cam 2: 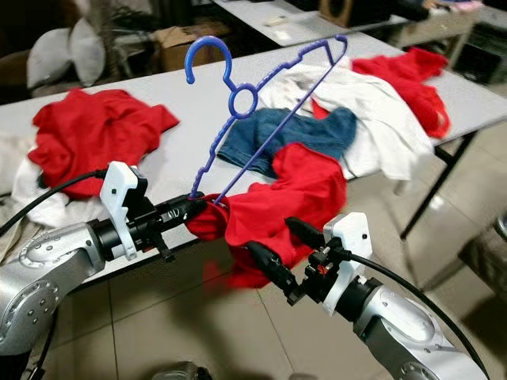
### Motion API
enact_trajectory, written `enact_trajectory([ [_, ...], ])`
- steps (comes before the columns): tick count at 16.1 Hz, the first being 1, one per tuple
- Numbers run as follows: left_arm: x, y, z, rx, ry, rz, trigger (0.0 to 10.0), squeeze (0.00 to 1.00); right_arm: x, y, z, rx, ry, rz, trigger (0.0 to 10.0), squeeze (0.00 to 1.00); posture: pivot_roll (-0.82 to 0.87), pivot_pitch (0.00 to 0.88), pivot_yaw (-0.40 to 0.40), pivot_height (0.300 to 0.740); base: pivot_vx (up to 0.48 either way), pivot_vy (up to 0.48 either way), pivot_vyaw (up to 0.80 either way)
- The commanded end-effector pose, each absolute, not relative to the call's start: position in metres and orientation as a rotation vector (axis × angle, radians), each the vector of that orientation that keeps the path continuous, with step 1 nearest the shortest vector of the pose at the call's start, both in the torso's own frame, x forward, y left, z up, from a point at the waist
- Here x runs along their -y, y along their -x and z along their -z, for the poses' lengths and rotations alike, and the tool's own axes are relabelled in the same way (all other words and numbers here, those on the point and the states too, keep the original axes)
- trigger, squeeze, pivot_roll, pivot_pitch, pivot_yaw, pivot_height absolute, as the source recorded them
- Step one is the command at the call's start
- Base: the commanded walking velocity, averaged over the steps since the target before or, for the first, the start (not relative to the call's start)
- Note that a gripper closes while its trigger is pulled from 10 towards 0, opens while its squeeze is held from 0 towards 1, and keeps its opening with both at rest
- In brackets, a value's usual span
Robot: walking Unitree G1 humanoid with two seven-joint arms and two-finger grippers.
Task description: Hang hanger
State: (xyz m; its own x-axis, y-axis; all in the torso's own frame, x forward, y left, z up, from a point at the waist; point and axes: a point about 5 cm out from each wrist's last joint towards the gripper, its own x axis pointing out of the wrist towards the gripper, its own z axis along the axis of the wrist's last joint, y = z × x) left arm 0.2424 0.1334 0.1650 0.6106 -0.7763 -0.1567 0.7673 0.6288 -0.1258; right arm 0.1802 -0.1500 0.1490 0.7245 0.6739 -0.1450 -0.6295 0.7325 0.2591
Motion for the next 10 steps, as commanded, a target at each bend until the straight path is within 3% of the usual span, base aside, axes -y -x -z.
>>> enact_trajectory([
  [1, -0.1327, -0.2417, -0.1686, -0.184, 0.041, 0.899, 10.0, 0.00, 0.1509, -0.1814, -0.1503, -0.236, -0.186, -0.731, 10.0, 0.00, -0.11, 0.000, 0.072, 0.740, 0.000, 0.000, 0.00],
  [10, -0.1316, -0.2416, -0.1681, -0.182, 0.049, 0.897, 10.0, 0.00, 0.1518, -0.1839, -0.1508, -0.236, -0.177, -0.736, 10.0, 0.00, -0.11, 0.000, 0.062, 0.740, -0.282, 0.000, 0.00],
])
